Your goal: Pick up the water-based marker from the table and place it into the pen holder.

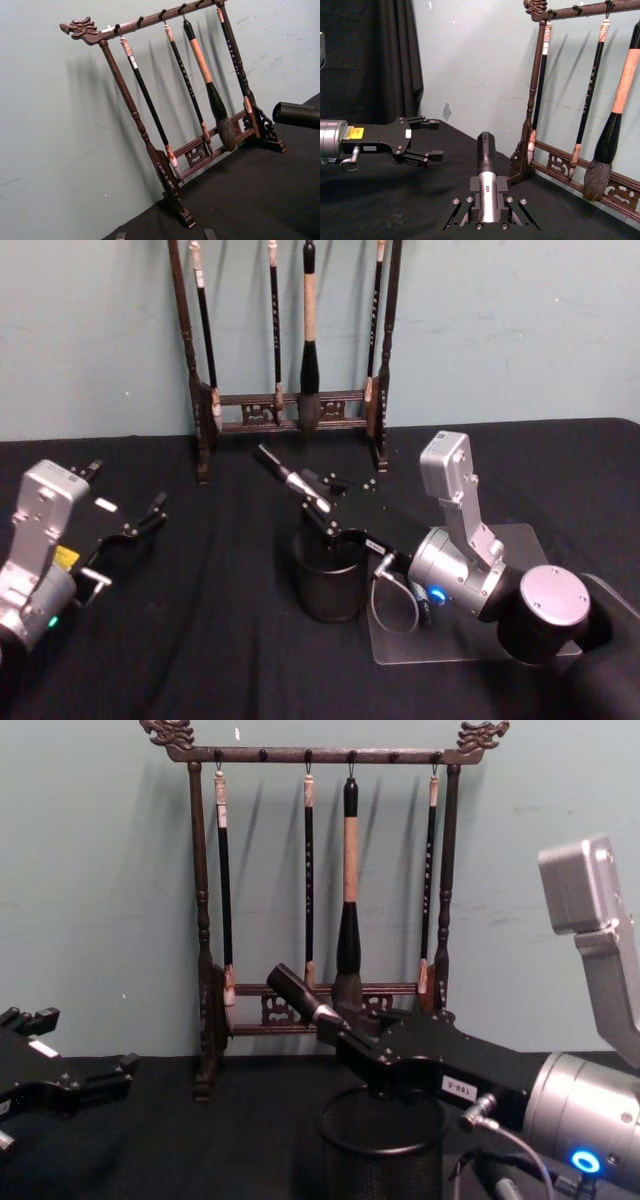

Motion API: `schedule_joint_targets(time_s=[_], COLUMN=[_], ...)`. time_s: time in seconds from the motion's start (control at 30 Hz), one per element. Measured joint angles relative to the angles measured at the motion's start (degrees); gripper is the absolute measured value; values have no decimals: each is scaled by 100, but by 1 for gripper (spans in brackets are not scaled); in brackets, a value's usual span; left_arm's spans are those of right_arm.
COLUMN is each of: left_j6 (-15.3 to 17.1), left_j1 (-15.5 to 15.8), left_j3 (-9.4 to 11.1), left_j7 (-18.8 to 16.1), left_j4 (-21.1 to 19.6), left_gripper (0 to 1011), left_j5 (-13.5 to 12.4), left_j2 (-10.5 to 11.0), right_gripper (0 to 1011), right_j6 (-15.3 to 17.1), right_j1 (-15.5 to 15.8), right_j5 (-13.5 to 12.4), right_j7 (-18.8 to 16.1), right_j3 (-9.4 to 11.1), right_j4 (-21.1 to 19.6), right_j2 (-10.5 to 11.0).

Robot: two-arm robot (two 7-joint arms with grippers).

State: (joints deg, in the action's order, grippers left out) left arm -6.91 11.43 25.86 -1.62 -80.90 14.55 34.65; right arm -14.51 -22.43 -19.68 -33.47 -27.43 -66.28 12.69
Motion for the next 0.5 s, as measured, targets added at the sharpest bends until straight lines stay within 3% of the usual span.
schedule_joint_targets(time_s=[0.17,0.5], left_j6=[0,0], left_j1=[0,0], left_j3=[0,0], left_j7=[0,0], left_j4=[0,0], left_gripper=[1009,1009], left_j5=[0,0], left_j2=[0,0], right_gripper=[274,622], right_j6=[0,2], right_j1=[8,14], right_j5=[-2,-7], right_j7=[2,6], right_j3=[3,9], right_j4=[-9,-20], right_j2=[3,8])
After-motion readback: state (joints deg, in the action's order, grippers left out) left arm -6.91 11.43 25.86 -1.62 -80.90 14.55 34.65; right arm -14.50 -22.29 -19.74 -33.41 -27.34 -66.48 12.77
